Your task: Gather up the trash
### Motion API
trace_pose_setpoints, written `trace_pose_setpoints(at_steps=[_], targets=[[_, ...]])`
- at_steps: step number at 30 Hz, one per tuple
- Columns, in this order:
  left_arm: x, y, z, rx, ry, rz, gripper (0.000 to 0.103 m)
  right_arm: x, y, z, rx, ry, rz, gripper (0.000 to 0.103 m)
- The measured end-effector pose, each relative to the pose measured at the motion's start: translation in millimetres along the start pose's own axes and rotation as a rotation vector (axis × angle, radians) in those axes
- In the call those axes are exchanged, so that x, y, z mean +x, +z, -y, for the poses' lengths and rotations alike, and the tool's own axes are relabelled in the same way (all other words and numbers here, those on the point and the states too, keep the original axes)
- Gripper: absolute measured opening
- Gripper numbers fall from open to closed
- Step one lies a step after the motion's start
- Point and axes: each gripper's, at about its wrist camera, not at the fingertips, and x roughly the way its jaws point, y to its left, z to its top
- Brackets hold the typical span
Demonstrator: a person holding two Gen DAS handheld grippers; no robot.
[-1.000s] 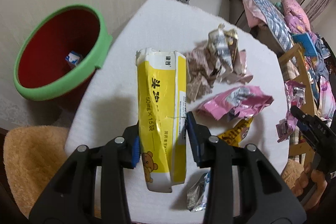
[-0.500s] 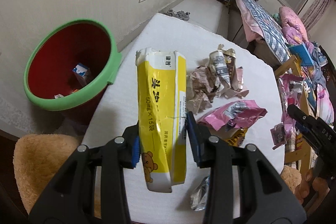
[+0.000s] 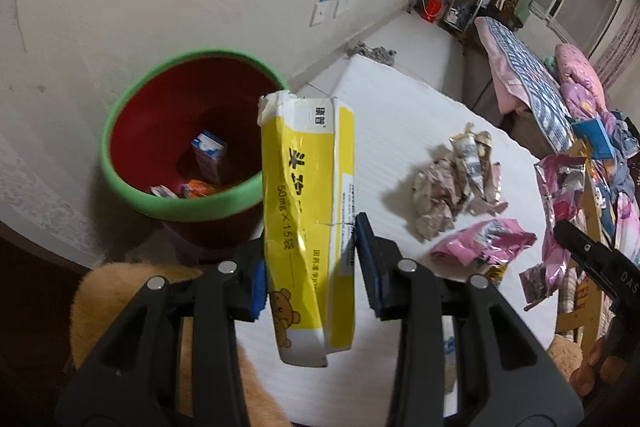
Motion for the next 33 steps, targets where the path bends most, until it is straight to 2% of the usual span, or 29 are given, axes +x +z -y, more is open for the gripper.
trace_pose_setpoints(at_steps=[9, 24, 33], targets=[[-12.0, 9.4, -32.2, -0.028, 0.046, 0.055, 0.037, 19.2, -4.6, -39.8, -0.091, 0.028, -0.042, 0.034], [-19.8, 17.4, -77.1, -0.075, 0.077, 0.083, 0.037, 51.3, -1.2, -86.7, -0.169, 0.046, -0.085, 0.034], [-15.7, 24.8, -93.6, -0.067, 0.103, 0.086, 0.037, 68.9, 4.9, -107.0, -0.200, 0.058, -0.100, 0.034]])
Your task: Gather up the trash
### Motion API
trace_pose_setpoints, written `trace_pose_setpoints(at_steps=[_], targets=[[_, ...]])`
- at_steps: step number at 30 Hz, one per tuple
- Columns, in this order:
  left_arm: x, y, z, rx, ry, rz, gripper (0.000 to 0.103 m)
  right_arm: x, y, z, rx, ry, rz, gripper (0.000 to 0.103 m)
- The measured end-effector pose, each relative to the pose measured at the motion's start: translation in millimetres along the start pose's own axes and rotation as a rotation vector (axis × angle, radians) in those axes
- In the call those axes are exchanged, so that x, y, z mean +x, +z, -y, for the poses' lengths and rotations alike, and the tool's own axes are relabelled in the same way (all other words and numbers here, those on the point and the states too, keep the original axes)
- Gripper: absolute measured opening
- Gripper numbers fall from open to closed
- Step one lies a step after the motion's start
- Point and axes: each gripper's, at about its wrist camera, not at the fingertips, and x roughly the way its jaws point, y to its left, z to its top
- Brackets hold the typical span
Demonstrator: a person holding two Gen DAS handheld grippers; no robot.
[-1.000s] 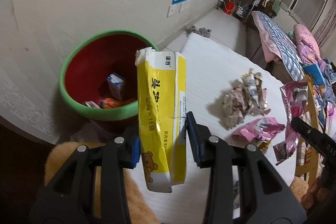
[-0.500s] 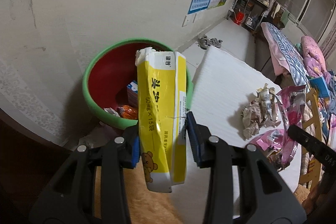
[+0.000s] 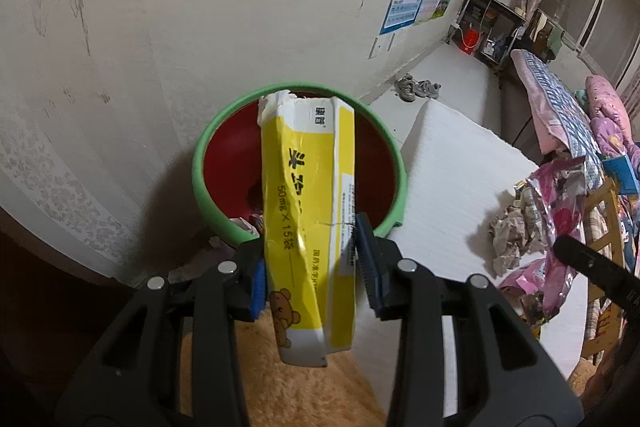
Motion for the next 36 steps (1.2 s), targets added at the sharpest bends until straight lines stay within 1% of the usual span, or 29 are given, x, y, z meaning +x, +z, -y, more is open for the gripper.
trace_pose_setpoints(at_steps=[11, 19, 30, 32, 33, 35, 36], targets=[[9.4, 15.9, -16.0, -0.004, 0.035, 0.004, 0.037, 27.4, 26.0, -26.3, -0.047, 0.043, -0.012, 0.034], [29.3, 26.1, -20.6, -0.023, 0.036, -0.027, 0.037, 52.8, 50.5, -47.2, -0.069, 0.084, -0.028, 0.035], [49.8, 34.8, -23.4, -0.025, 0.038, -0.053, 0.037, 91.9, 79.2, -69.1, -0.108, 0.103, -0.078, 0.035], [52.4, 36.9, -24.8, -0.025, 0.044, -0.054, 0.037, 96.9, 83.0, -75.1, -0.126, 0.114, -0.083, 0.037], [53.9, 37.8, -25.8, -0.027, 0.048, -0.054, 0.038, 100.3, 84.7, -78.6, -0.134, 0.128, -0.090, 0.040], [57.4, 38.8, -28.7, -0.033, 0.065, -0.057, 0.045, 105.1, 87.3, -85.4, -0.145, 0.141, -0.091, 0.059], [58.2, 39.7, -29.4, -0.034, 0.068, -0.057, 0.055, 104.2, 88.0, -86.2, -0.148, 0.141, -0.077, 0.061]])
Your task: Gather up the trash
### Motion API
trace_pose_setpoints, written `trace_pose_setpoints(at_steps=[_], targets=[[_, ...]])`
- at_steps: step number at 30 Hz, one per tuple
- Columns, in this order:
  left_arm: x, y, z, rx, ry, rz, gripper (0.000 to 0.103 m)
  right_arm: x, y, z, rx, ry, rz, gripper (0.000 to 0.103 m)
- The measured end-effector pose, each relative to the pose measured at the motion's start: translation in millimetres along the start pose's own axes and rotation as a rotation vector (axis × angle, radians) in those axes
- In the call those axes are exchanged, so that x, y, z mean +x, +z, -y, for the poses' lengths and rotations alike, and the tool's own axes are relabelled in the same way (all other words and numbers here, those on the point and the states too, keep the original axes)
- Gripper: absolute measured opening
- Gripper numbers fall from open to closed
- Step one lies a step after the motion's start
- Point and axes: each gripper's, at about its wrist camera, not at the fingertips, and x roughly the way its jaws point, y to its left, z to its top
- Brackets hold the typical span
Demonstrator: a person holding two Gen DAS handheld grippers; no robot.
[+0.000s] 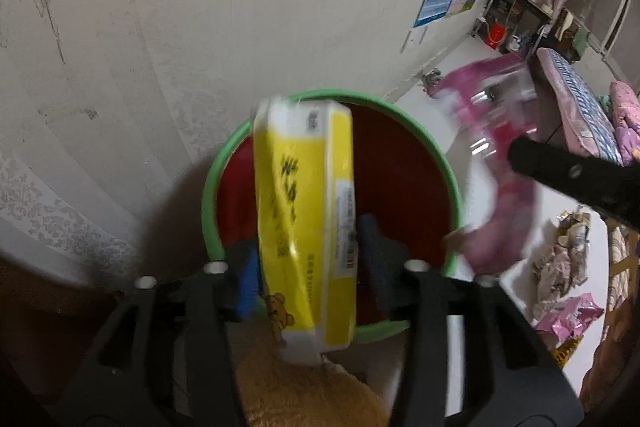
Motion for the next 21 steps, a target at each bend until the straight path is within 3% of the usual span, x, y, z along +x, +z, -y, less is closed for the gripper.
trace_pose_setpoints(at_steps=[3, 7, 11, 16, 21], targets=[[-2.0, -0.7, -2.7, 0.000, 0.022, 0.015, 0.065, -2.4, 0.3, 1.6, 0.008, -0.001, 0.018, 0.064], [-7.6, -7.1, -5.9, -0.002, 0.031, 0.007, 0.066, -20.5, -15.4, 17.5, 0.065, -0.005, 0.025, 0.065], [-16.2, -17.5, -4.3, -0.009, 0.030, 0.007, 0.067, -56.2, -43.7, 34.9, 0.103, -0.048, 0.053, 0.072], [-28.8, -40.5, 13.6, 0.000, 0.000, -0.010, 0.069, -103.1, -98.3, 69.7, 0.139, -0.169, 0.065, 0.079], [-39.8, -72.6, 58.5, 0.101, -0.077, -0.060, 0.069, -151.4, -151.2, 134.0, 0.301, -0.329, 0.093, 0.079]])
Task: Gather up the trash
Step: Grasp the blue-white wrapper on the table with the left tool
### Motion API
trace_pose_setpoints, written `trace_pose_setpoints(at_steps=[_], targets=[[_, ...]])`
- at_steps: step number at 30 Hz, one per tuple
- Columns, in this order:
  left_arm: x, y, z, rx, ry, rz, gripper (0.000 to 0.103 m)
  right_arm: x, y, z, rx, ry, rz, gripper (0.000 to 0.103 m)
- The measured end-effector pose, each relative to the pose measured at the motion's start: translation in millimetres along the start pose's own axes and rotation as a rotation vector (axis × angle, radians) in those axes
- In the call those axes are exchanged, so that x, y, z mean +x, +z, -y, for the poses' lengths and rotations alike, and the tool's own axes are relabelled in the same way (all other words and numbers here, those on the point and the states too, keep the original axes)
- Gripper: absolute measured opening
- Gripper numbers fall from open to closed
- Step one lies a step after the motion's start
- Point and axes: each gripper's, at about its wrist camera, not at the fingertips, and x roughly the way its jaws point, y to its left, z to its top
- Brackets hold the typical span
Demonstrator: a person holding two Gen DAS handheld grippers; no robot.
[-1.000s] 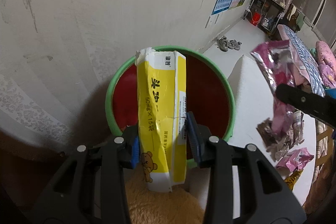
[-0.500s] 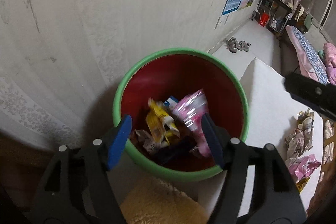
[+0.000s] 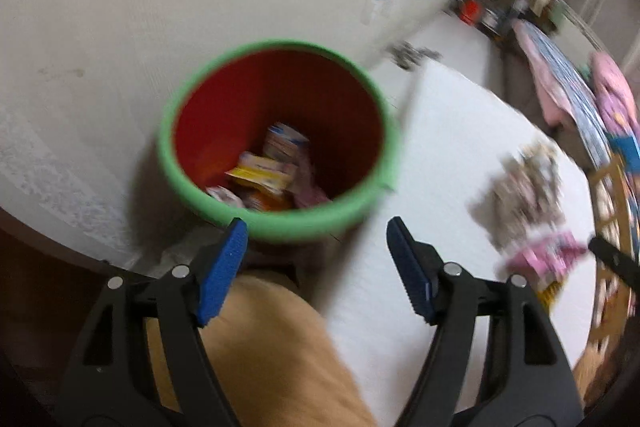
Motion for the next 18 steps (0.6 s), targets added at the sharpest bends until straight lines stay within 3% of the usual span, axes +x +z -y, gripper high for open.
trace_pose_setpoints(at_steps=[5, 9, 14, 15, 16, 18], targets=[[-7.0, -43.1, 80.1, 0.227, -0.186, -0.094, 0.074, -14.0, -24.0, 74.1, 0.214, -0.046, -0.002, 0.079], [-5.1, -79.7, 140.2, 0.413, -0.289, -0.165, 0.075, -15.0, -36.2, 96.2, 0.271, -0.048, -0.029, 0.079], [23.2, -113.0, 188.5, 0.537, -0.304, -0.289, 0.075, -15.4, -45.4, 103.6, 0.285, -0.032, -0.034, 0.079], [27.2, -118.7, 194.1, 0.554, -0.305, -0.310, 0.065, -16.7, -45.8, 104.2, 0.289, -0.026, -0.032, 0.079], [29.0, -122.5, 196.8, 0.566, -0.303, -0.324, 0.048, -18.2, -46.6, 104.3, 0.293, -0.023, -0.028, 0.079], [32.5, -127.6, 197.8, 0.580, -0.298, -0.347, 0.031, -23.0, -47.6, 105.7, 0.303, -0.015, -0.014, 0.079]])
